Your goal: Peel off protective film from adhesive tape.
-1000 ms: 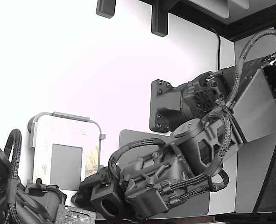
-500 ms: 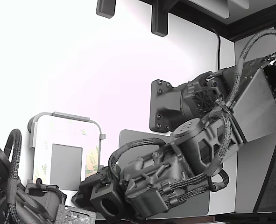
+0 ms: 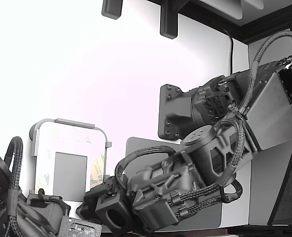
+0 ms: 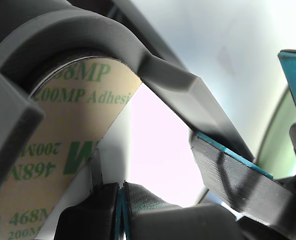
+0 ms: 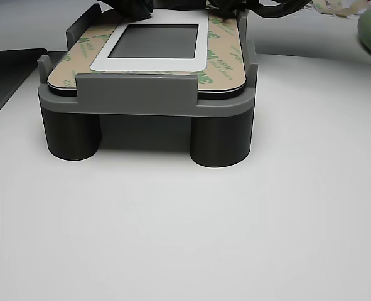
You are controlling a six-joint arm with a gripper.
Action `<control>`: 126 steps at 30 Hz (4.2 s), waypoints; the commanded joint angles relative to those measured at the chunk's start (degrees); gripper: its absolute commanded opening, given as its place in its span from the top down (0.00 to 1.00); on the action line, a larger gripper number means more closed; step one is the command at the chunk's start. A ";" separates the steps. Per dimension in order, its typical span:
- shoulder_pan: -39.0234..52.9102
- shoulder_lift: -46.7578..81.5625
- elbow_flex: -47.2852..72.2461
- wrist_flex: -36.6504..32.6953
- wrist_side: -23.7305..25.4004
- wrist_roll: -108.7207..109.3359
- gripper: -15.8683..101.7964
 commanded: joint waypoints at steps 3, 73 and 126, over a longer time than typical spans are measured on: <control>-0.26 1.67 -1.49 -0.26 -0.18 0.09 0.96; -0.53 -0.35 -4.22 1.85 -0.26 -0.79 0.96; -0.18 0.00 -4.83 3.08 -0.35 0.79 0.96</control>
